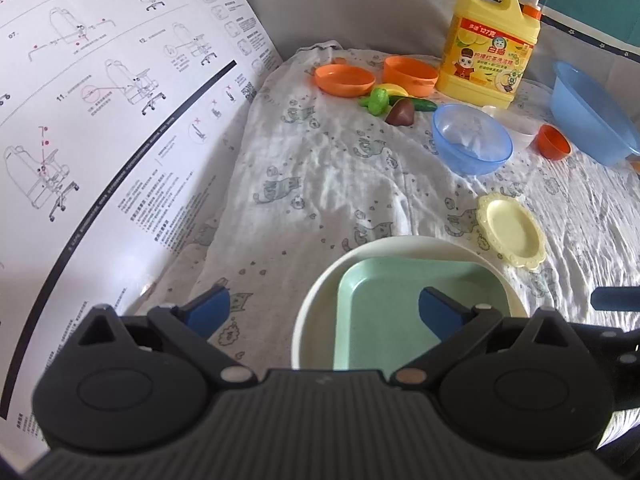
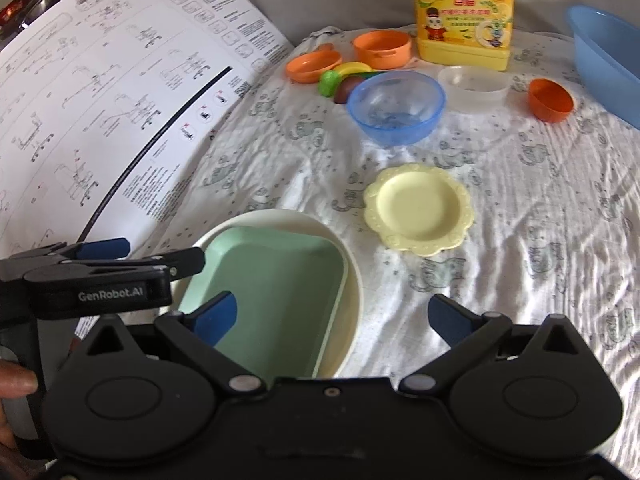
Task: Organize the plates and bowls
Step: 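Open the right gripper to release the green tray and withdraw, then move the right gripper to the small yellow flower-edged plate and grasp its rim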
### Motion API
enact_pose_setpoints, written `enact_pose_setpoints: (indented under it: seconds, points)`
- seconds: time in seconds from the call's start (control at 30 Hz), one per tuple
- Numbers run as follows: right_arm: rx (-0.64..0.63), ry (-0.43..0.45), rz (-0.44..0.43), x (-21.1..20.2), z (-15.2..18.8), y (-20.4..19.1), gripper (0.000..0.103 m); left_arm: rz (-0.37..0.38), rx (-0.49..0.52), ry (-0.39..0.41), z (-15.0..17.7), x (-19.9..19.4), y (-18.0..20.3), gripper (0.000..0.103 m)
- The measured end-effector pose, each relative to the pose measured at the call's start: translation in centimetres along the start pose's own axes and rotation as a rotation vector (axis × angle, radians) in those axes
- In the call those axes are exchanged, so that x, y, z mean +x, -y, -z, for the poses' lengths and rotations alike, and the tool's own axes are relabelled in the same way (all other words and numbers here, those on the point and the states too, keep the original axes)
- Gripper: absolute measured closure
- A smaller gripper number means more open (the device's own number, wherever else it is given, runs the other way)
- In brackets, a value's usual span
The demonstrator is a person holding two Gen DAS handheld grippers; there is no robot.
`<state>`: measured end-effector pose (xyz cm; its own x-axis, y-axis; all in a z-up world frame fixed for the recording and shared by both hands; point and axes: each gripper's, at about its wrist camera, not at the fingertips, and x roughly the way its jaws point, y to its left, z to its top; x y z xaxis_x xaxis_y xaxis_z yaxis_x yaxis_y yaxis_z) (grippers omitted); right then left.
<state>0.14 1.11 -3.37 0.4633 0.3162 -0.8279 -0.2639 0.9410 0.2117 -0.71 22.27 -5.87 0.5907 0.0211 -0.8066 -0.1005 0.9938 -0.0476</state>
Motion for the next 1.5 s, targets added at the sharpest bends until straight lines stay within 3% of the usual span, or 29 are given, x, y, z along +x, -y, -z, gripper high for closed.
enact_pose_setpoints:
  seconds: [0.43, 0.77, 1.03, 1.3, 1.5]
  points:
    - [0.217, 0.019, 0.074, -0.6, 0.2, 7.8, 0.000, 0.023, 0.058, 0.003, -2.4, 1.1, 4.1, 0.000]
    - [0.360, 0.065, 0.097, -0.5, -0.8, 13.2, 0.000, 0.075, 0.155, -0.026, -4.5, 4.1, 9.7, 0.000]
    - [0.381, 0.065, 0.077, 1.8, -2.9, 14.6, 0.018, 0.127, 0.195, -0.048, -5.5, 6.7, 13.1, 0.001]
    - [0.400, 0.023, -0.009, 4.9, -4.0, 14.9, 0.043, 0.176, 0.176, -0.108, -5.9, 9.3, 13.9, 0.021]
    - [0.381, 0.001, -0.037, 6.5, -4.3, 14.5, 0.062, 0.242, 0.182, -0.149, -5.7, 10.3, 14.4, 0.052]
